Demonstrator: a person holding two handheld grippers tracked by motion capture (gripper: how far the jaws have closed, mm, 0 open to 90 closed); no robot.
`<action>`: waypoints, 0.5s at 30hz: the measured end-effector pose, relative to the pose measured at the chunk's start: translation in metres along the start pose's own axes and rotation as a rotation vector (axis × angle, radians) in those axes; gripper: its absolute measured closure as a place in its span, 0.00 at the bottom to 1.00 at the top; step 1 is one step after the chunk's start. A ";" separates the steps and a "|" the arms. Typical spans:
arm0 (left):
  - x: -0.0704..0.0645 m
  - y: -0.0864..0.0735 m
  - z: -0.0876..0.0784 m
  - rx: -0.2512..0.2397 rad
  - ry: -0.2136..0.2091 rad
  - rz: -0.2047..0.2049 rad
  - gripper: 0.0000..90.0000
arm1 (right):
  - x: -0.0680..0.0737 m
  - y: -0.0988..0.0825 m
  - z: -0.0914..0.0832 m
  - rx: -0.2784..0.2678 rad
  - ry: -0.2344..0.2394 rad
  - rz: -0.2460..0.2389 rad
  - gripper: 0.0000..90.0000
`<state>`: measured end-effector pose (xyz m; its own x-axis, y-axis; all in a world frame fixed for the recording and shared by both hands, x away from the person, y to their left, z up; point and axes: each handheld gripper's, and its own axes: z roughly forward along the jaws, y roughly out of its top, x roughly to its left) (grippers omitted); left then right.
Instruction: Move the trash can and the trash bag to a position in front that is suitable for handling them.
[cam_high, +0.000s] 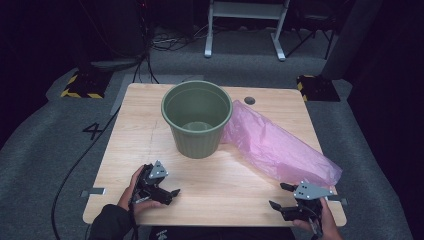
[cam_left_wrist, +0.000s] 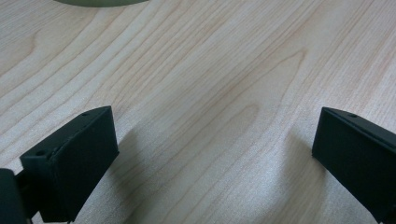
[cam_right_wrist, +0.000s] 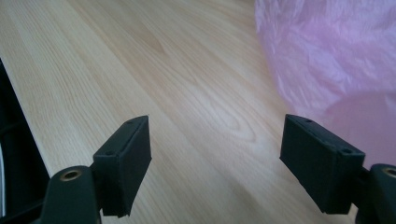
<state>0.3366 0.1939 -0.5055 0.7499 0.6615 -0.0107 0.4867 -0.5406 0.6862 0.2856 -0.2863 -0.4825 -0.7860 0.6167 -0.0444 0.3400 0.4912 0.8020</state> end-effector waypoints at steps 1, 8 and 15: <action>0.000 0.000 0.000 0.000 0.000 0.000 0.00 | 0.000 0.000 0.000 0.000 0.000 0.000 0.27; 0.000 0.000 0.000 0.000 0.000 0.001 0.00 | 0.008 0.019 -0.002 -0.023 -0.020 -0.068 0.28; 0.000 0.000 0.000 0.000 0.002 -0.001 0.00 | 0.012 0.032 -0.012 -0.043 -0.041 -0.101 0.29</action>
<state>0.3366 0.1938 -0.5055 0.7482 0.6634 -0.0102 0.4880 -0.5398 0.6859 0.2814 -0.2705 -0.4501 -0.7929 0.5907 -0.1498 0.2372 0.5256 0.8170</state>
